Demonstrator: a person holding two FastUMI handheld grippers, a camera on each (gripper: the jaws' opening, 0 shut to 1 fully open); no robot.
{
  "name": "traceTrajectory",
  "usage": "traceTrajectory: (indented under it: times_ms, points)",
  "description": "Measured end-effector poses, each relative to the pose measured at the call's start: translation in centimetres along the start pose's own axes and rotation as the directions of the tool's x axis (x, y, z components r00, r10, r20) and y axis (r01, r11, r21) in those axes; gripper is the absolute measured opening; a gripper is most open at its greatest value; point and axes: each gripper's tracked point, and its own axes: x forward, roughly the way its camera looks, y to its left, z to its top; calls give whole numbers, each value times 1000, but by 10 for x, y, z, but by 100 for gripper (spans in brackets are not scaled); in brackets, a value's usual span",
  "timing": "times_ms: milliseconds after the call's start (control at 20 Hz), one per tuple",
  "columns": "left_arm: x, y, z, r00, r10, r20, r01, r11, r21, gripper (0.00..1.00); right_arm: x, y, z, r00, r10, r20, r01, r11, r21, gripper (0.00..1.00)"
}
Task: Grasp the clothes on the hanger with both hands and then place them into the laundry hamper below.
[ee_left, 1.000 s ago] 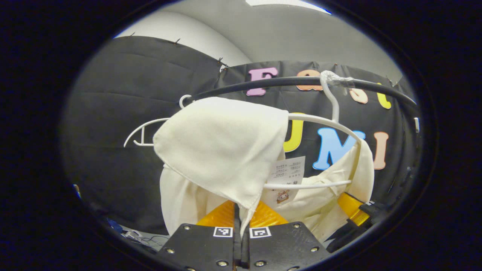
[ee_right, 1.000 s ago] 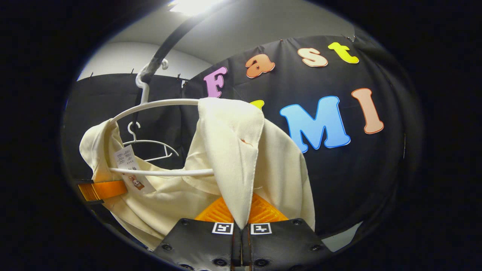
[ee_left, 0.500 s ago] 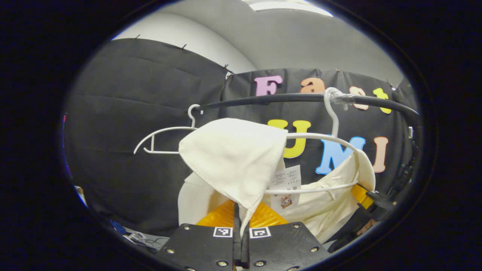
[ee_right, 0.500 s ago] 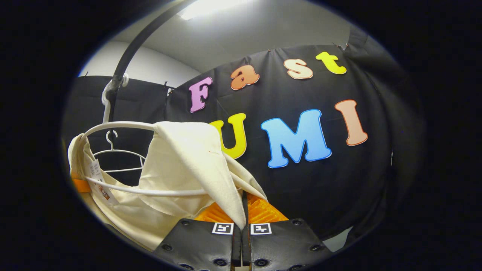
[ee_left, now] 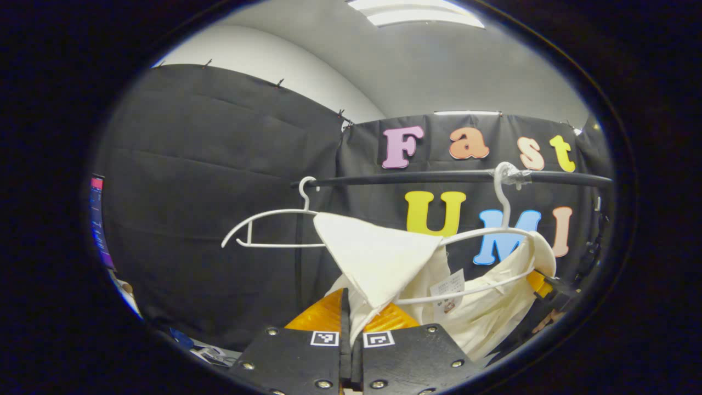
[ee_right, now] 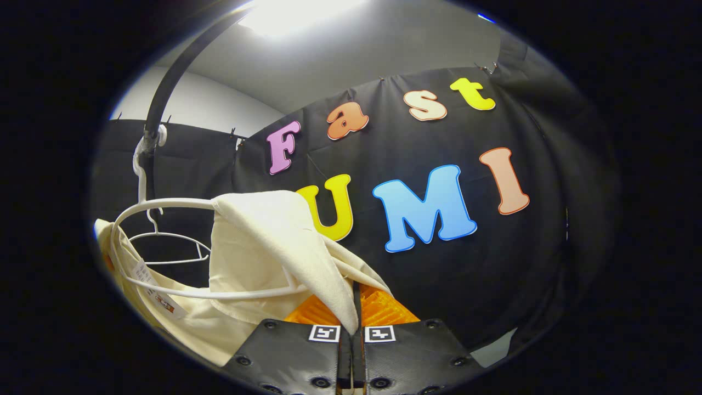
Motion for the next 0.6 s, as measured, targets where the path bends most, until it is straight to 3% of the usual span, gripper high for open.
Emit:
traceTrajectory:
  times_ms: [250, 600]
  points:
    - [2, 51, -6, 999, 17, -27, -19, 998, -64, 1, 8, -17, 2, 999, -35, -11, 36, 996, 86, 2]
    - [-10, 93, -42, 988, -45, -147, 16, 981, -194, 1, 20, -52, 16, 997, -83, 5, 80, 972, 223, 0]
